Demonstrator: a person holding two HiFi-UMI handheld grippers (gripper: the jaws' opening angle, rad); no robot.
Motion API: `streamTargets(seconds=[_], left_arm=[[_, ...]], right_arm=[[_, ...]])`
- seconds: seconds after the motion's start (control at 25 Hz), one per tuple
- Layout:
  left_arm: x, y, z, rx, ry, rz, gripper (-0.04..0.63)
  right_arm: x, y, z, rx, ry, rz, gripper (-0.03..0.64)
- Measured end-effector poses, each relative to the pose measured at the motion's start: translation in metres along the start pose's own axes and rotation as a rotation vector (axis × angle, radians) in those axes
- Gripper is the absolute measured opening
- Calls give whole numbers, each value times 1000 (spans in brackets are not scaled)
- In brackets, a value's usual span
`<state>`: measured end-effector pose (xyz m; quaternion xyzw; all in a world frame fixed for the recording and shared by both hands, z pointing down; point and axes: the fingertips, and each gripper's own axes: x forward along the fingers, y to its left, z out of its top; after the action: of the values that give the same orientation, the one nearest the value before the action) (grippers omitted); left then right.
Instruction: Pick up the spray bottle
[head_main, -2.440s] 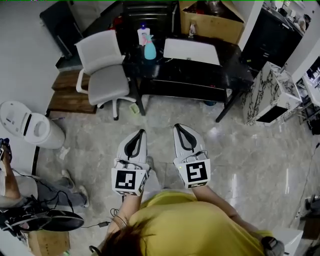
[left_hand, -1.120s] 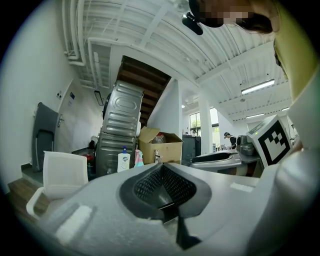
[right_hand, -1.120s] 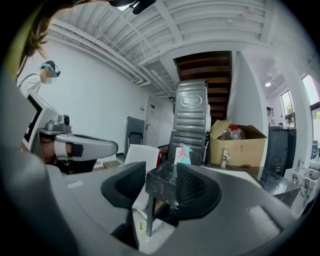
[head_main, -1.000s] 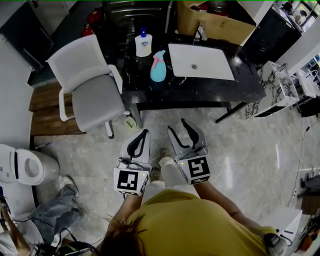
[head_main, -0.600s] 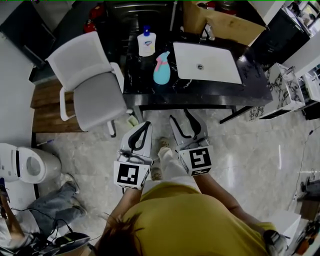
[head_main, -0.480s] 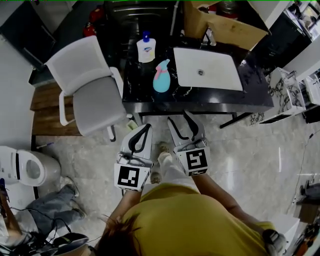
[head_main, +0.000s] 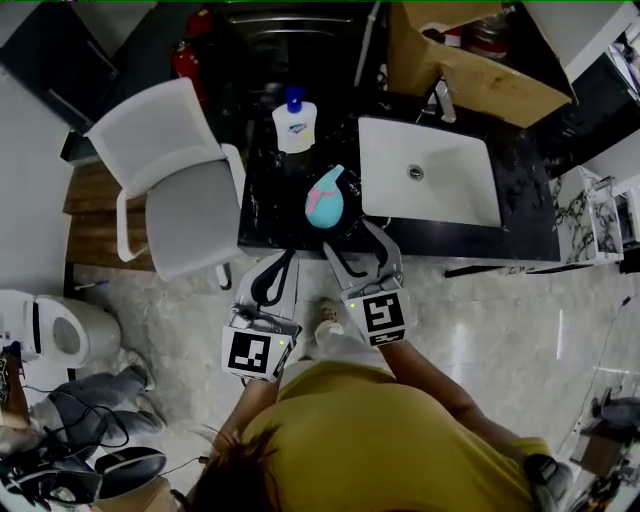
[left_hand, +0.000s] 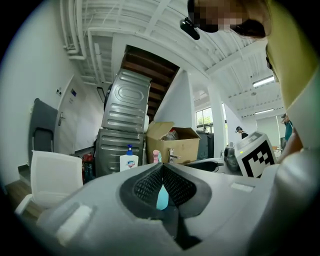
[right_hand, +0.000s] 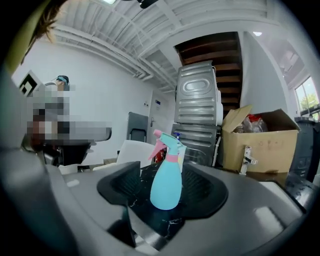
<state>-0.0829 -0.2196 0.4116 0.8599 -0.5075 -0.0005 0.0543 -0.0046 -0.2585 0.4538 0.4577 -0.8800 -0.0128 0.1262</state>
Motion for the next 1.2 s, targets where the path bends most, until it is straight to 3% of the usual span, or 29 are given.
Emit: streamTargets(seconds=[0.44, 0.64, 0.92, 1.2], left_arm=[[38, 26, -25, -22, 69, 62, 3], [52, 35, -37, -59, 110, 25, 3], [68, 52, -55, -67, 204, -29, 3], [75, 65, -71, -91, 254, -64, 3]], right_arm=[[56, -8, -46, 55, 124, 124, 361], [77, -10, -61, 37, 184, 136, 402], [98, -9, -85, 38, 281, 136, 407], [110, -8, -95, 47, 313, 122, 407]])
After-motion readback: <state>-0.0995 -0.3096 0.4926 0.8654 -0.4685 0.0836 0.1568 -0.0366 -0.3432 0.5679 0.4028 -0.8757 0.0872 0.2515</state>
